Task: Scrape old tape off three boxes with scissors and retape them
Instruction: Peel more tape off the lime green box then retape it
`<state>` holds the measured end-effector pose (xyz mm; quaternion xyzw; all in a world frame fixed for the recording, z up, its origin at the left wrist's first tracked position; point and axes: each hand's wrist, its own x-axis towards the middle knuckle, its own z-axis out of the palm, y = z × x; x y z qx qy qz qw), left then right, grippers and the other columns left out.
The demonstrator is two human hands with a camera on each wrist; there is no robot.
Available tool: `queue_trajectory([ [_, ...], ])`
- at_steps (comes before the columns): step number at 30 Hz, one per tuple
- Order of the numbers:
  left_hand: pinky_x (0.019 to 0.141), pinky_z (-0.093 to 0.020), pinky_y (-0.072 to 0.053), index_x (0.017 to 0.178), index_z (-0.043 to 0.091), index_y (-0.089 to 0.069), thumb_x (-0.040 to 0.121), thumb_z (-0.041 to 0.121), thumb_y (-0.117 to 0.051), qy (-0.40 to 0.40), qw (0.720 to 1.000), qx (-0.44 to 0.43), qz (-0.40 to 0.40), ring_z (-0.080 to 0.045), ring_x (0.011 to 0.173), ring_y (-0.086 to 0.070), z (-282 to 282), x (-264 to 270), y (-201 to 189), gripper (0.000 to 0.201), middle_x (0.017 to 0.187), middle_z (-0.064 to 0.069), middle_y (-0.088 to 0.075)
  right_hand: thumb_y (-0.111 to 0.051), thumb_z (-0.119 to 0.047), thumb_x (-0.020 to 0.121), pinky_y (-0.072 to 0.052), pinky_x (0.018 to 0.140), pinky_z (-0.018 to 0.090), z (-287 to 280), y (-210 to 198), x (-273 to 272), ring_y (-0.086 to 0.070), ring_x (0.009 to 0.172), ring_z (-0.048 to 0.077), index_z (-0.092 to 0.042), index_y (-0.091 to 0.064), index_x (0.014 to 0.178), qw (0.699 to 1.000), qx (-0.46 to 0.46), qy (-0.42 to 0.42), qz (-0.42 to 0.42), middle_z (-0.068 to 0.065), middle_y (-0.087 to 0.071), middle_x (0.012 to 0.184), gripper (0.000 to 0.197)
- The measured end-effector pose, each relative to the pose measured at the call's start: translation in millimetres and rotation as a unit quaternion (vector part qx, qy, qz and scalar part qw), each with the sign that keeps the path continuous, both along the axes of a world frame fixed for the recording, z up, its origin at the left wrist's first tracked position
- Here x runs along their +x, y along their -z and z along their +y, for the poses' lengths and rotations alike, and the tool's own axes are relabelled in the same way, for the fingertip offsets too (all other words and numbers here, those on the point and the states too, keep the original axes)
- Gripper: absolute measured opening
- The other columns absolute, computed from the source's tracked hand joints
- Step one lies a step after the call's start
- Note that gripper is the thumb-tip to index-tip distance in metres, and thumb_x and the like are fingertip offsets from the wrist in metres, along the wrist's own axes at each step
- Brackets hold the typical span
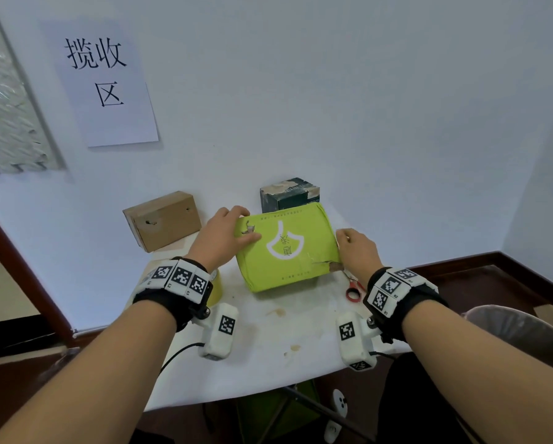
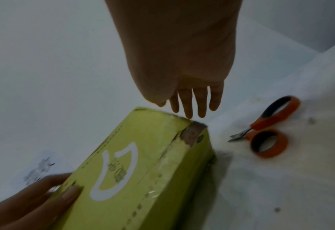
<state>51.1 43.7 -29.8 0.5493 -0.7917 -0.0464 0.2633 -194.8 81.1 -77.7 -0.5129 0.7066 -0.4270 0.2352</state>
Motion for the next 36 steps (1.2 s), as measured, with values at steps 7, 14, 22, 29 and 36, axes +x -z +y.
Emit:
queue_trajectory([
  [7, 0.079, -0.03, -0.045, 0.137, 0.026, -0.048, 0.09, 0.048, -0.057, 0.006, 1.0, 0.008, 0.028, -0.022, 0.101, -0.053, -5, -1, 6, 0.052, 0.111, -0.003, -0.045, -0.062, -0.039, 0.088, -0.039, 0.095, 0.028, 15, 14, -31, -0.046, 0.124, 0.027, -0.007, -0.048, 0.129, 0.915, 0.306, -0.046, 0.258, 0.013, -0.048, 0.135, 0.054],
  [14, 0.076, -0.03, -0.044, 0.132, 0.023, -0.053, 0.092, 0.045, -0.056, 0.015, 0.999, -0.011, 0.041, -0.019, 0.095, -0.049, -4, 1, 7, 0.045, 0.103, -0.001, -0.044, -0.063, -0.028, 0.09, -0.043, 0.073, 0.027, 12, 7, -23, -0.054, 0.082, 0.023, -0.008, -0.044, 0.074, 0.881, 0.357, -0.087, 0.298, 0.012, -0.056, 0.092, 0.032],
  [22, 0.055, -0.022, -0.057, 0.117, 0.012, -0.062, 0.092, 0.027, -0.062, 0.011, 0.95, 0.029, 0.311, -0.028, 0.092, -0.063, -4, 1, 18, 0.029, 0.105, -0.012, -0.05, -0.059, -0.009, 0.085, -0.057, 0.072, 0.039, 10, 4, -28, -0.068, 0.075, 0.032, -0.002, -0.047, 0.089, 0.993, 0.099, 0.058, 0.016, 0.011, -0.055, 0.087, 0.014],
  [29, 0.068, -0.029, -0.06, 0.106, -0.001, -0.052, 0.097, 0.012, -0.051, -0.022, 0.828, 0.287, 0.481, -0.028, 0.076, -0.071, -1, -21, 17, 0.015, 0.12, -0.015, -0.053, -0.054, -0.013, 0.088, -0.056, 0.084, 0.044, -6, -30, -7, -0.07, 0.079, 0.03, 0.005, -0.053, 0.109, 0.984, -0.038, 0.004, -0.174, 0.014, -0.066, 0.101, 0.028],
  [36, 0.06, -0.022, -0.058, 0.118, -0.002, -0.057, 0.096, -0.003, -0.043, 0.029, 0.904, 0.33, 0.27, -0.016, 0.059, -0.067, 24, -32, 11, 0.026, 0.098, -0.015, -0.065, -0.053, -0.022, 0.091, -0.052, 0.089, 0.046, -6, -28, 3, -0.058, 0.093, 0.027, -0.001, -0.051, 0.111, 0.991, -0.051, 0.024, -0.122, 0.006, -0.053, 0.094, 0.029],
])
